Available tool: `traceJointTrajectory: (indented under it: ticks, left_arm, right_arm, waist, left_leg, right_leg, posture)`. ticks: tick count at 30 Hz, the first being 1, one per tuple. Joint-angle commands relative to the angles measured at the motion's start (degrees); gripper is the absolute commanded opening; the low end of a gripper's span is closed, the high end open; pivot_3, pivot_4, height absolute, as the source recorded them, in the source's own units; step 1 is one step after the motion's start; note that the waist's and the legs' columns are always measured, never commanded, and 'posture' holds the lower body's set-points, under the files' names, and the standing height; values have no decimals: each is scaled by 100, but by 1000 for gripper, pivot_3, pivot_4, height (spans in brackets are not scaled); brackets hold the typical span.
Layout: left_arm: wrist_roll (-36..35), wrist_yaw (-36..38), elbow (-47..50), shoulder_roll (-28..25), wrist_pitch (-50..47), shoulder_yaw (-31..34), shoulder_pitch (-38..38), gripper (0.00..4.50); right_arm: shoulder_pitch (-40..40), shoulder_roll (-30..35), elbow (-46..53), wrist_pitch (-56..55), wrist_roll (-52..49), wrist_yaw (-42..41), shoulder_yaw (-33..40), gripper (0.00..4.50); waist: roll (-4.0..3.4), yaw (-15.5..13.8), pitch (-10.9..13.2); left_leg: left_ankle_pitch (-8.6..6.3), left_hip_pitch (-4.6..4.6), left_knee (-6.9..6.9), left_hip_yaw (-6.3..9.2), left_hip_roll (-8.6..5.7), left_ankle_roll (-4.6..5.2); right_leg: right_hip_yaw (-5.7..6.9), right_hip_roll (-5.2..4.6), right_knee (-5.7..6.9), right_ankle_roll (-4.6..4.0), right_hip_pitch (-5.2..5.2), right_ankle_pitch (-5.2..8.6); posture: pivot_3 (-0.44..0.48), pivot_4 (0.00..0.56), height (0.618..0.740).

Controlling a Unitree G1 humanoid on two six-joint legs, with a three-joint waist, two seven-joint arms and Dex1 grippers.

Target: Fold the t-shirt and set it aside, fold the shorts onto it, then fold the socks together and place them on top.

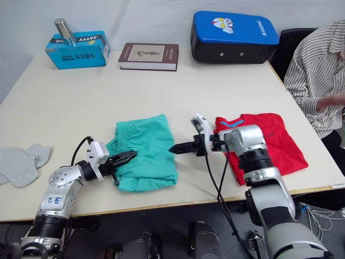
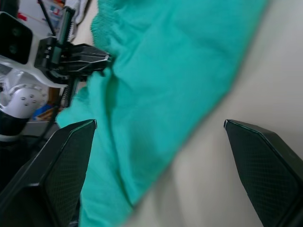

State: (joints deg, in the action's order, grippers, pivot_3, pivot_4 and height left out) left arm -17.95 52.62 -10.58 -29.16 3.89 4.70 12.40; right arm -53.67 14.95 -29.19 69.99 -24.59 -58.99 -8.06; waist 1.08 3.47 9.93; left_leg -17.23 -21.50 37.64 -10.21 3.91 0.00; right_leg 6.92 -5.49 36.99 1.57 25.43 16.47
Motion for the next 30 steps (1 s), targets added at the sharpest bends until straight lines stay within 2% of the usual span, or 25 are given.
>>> traceJointTrajectory:
  ticks: [1, 6, 10, 11, 17, 20, 23, 25, 30]
  left_arm:
    - [-106, 48, 229, 3, -150, -12, -178, 0]
    - [-122, -19, 321, 20, -90, 68, -216, 0]
    - [-216, -8, 428, 5, -104, 144, -236, 0]
    - [-268, 6, 472, 18, -129, 162, -232, 0]
    - [-627, -197, 1087, 198, -448, 262, -85, 0]
    - [-1232, -282, 1645, 295, -1032, 352, -25, 0]
    - [-1546, -224, 2126, 191, -1543, 296, -127, 608]
    - [-1557, -203, 2327, 140, -1664, 254, -242, 1223]
    - [-1578, -220, 2418, 160, -1787, 275, -443, 2786]
  right_arm:
    - [-127, -489, -272, 150, -36, 415, 42, 3426]
    - [-352, -789, -694, -41, -57, 906, 505, 1662]
    - [-332, -545, -419, -40, -65, 1050, 641, 229]
    - [-313, -437, -267, 49, -123, 990, 646, 29]
    - [-266, 593, 1123, 628, -779, 346, 690, 29]
    - [-224, 1716, 1955, 439, -1003, -496, 450, 29]
    - [-155, 3085, 2223, -337, -899, -1694, 160, 0]
    - [-253, 3846, 1941, -911, -644, -2348, -12, 0]
    - [-650, 4690, 595, -2471, 45, -3229, -155, 0]
  waist:
    - [0, -3, 0]
    - [0, -29, 0]
    - [1, -35, 0]
    - [1, -42, 0]
    - [0, -55, 2]
    - [-4, -60, 6]
    - [-7, -81, 10]
    - [-11, -100, 13]
    - [-11, -50, 24]
  left_leg:
    - [1, 0, -2, 0, 0, -2]
    - [0, -4, -3, -1, -6, -1]
    - [-1, -5, -2, 0, -8, 2]
    - [-2, -5, -2, 2, -8, 2]
    - [-6, -26, -2, 8, -12, 8]
    - [-6, -36, -1, 15, -11, 9]
    - [-7, -46, -2, 24, -11, 10]
    - [-8, -48, -3, 26, -12, 13]
    - [-7, -45, 0, 19, -9, 8]
  right_leg:
    - [0, 1, -1, 0, 0, 0]
    - [0, -3, -6, 0, 0, 0]
    - [-1, -6, -5, 2, 0, -1]
    - [0, -7, -5, 2, 0, -1]
    - [5, -11, -15, 7, 8, -4]
    - [14, -8, -25, 7, 11, -4]
    - [27, -7, -42, 10, 12, -5]
    - [32, -3, -52, 14, 11, -7]
    - [29, 6, -55, 23, 10, -11]
  posture:
    - [0, 150, 740]
    - [0, 150, 740]
    - [0, 150, 740]
    - [0, 150, 740]
    - [0, 150, 740]
    - [0, 150, 740]
    - [0, 150, 740]
    - [0, 150, 740]
    - [0, 150, 740]
